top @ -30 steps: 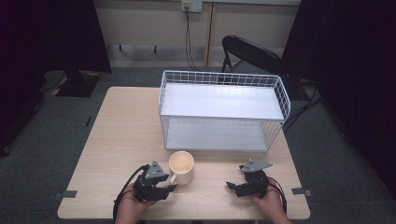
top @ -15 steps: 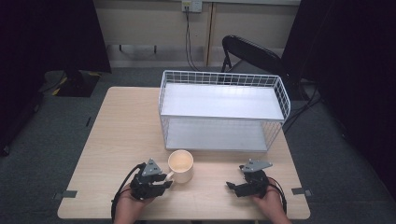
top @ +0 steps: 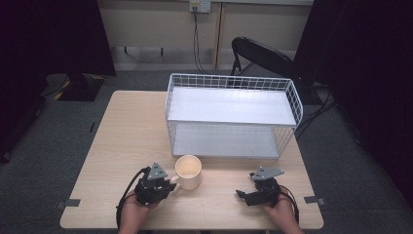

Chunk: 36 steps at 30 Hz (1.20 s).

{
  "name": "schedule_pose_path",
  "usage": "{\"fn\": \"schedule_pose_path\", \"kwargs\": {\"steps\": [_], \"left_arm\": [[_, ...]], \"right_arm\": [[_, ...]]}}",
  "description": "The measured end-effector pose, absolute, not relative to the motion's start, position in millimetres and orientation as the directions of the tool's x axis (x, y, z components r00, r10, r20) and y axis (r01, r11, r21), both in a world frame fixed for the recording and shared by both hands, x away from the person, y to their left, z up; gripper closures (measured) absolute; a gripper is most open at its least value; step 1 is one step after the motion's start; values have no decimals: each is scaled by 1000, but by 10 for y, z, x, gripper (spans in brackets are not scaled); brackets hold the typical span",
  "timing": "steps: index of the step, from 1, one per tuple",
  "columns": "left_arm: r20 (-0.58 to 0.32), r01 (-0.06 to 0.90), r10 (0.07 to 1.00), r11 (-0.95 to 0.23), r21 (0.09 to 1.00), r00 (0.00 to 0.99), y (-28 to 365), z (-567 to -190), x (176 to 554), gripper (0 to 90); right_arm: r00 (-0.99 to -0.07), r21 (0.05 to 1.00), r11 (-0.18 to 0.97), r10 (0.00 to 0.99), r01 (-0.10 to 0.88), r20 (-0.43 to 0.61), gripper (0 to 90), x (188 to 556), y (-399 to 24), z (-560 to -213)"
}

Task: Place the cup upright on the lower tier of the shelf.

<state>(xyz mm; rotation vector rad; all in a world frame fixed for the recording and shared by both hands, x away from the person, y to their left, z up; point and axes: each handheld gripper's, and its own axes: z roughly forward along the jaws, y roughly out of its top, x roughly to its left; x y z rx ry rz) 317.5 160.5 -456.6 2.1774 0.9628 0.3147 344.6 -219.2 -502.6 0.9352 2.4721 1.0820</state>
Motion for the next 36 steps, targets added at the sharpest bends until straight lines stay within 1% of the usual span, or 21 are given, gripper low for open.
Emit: {"fn": "schedule_pose_path", "kwargs": {"steps": [7, 12, 13, 17, 20, 22, 25, 29, 30, 34, 36], "left_arm": [[-29, 520, 715, -480, 707, 699, 1591, -4528, 3172, 799], [13, 491, 719, -488, 722, 695, 1611, -4479, 3184, 801], [-1, 500, 722, -477, 723, 691, 1613, -4484, 3185, 801], [-7, 505, 724, -474, 722, 690, 1631, -4507, 3187, 799], [-36, 528, 728, -462, 713, 685, 1662, -4558, 3179, 796], [-36, 527, 727, -462, 713, 685, 1663, -4577, 3172, 793], [-50, 529, 726, -451, 719, 686, 1654, -4582, 3180, 770], [-51, 530, 719, -460, 712, 693, 1620, -4586, 3207, 669], [-49, 534, 719, -467, 705, 693, 1589, -4593, 3226, 656], [-47, 544, 722, -476, 691, 691, 1537, -4587, 3256, 637], [-38, 543, 721, -484, 686, 691, 1522, -4584, 3265, 674]], "right_arm": [[-749, 735, 508, 663, 449, -1, 136, 3444, -2193, -5026], [-748, 735, 508, 663, 450, -1, 136, 3441, -2193, -5025], [-748, 734, 508, 664, 450, -1, 136, 3441, -2193, -5025], [-749, 735, 508, 663, 449, -1, 136, 3437, -2195, -5025], [-749, 735, 509, 662, 448, -2, 135, 3435, -2196, -5025], [-749, 735, 509, 662, 448, -1, 136, 3435, -2196, -5026], [-749, 735, 509, 662, 448, -1, 136, 3435, -2196, -5026], [-749, 735, 509, 662, 448, -1, 135, 3434, -2196, -5026], [-749, 735, 509, 662, 448, -1, 136, 3434, -2196, -5026], [-749, 735, 508, 663, 448, -1, 136, 3431, -2197, -5026], [-749, 735, 509, 662, 448, -2, 136, 3431, -2197, -5026]]}}
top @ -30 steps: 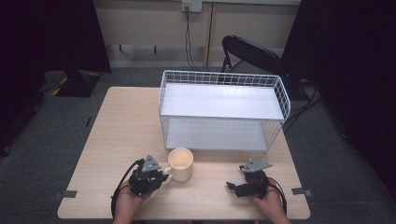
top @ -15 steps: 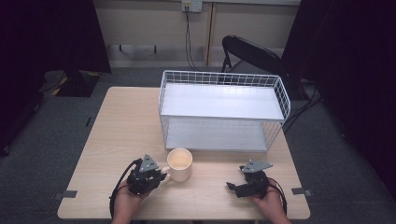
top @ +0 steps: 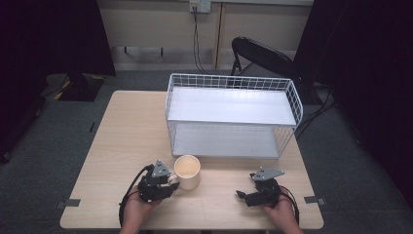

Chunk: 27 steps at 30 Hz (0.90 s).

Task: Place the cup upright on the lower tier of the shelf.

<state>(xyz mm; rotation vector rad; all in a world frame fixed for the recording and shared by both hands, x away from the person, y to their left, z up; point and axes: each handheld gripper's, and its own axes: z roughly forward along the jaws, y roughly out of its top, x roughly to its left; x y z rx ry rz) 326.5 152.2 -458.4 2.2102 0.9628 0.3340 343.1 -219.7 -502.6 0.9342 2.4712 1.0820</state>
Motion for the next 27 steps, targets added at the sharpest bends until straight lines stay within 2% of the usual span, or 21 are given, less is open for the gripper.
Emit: {"fn": "schedule_pose_path", "kwargs": {"steps": [2, 4, 12, 27], "left_arm": [[-30, 538, 711, -503, 676, 702, 1521, -4580, 3282, 780], [-24, 535, 709, -509, 675, 704, 1503, -4579, 3284, 792], [16, 516, 723, -509, 689, 690, 1525, -4533, 3286, 802], [28, 507, 745, -481, 715, 666, 1545, -4440, 3272, 803]], "right_arm": [[-749, 735, 509, 662, 448, -2, 136, 3431, -2197, -5026], [-749, 735, 509, 662, 448, -1, 136, 3431, -2197, -5026], [-749, 735, 509, 662, 448, -2, 136, 3431, -2197, -5026], [-749, 735, 509, 662, 448, -2, 136, 3431, -2197, -5026]]}}
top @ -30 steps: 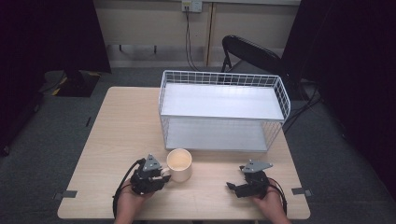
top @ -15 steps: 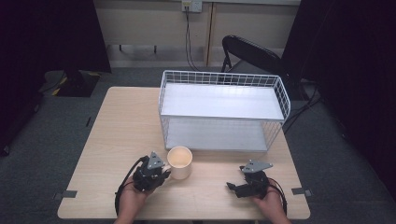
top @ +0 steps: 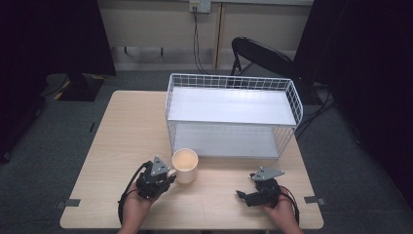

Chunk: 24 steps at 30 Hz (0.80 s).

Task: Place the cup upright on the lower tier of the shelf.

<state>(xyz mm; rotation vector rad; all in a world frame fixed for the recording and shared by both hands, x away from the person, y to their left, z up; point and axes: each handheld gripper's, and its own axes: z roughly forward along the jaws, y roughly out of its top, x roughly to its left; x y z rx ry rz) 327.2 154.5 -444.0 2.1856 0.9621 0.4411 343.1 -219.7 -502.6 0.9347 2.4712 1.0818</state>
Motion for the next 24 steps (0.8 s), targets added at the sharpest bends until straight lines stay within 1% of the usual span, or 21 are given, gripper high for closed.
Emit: {"fn": "schedule_pose_path", "kwargs": {"steps": [8, 17, 24], "left_arm": [[40, 503, 736, -499, 706, 676, 1518, -4415, 3305, 803], [17, 507, 748, -466, 725, 663, 1451, -4331, 3407, 804], [19, 502, 754, -456, 734, 657, 1359, -4257, 3496, 804]], "right_arm": [[-749, 735, 509, 662, 448, -2, 136, 3430, -2197, -5026], [-749, 736, 510, 663, 446, -5, 136, 3432, -2199, -5028], [-749, 736, 510, 663, 446, -5, 136, 3432, -2199, -5028]]}}
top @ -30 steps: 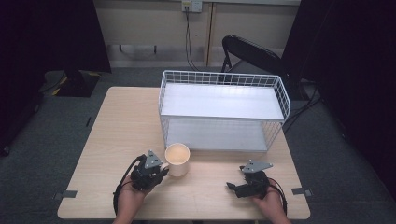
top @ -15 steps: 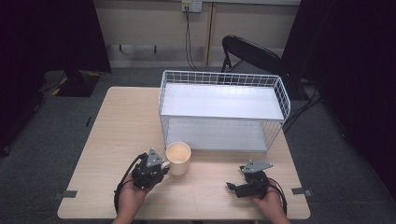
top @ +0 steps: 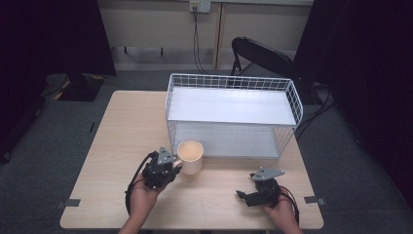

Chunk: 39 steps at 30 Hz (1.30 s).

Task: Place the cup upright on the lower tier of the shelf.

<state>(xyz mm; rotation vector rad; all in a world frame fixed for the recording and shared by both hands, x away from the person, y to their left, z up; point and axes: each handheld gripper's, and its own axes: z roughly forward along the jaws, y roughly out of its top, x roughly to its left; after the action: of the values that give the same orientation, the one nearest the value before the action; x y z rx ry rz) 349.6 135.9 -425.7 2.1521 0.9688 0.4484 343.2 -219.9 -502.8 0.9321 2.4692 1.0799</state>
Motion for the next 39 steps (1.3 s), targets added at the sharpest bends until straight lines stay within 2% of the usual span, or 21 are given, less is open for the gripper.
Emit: {"fn": "schedule_pose_path", "kwargs": {"steps": [39], "left_arm": [[57, 510, 806, -426, 747, 590, 866, -4195, 3937, 804]], "right_arm": [[-749, 735, 510, 663, 446, -5, 136, 3432, -2199, -5028]]}}
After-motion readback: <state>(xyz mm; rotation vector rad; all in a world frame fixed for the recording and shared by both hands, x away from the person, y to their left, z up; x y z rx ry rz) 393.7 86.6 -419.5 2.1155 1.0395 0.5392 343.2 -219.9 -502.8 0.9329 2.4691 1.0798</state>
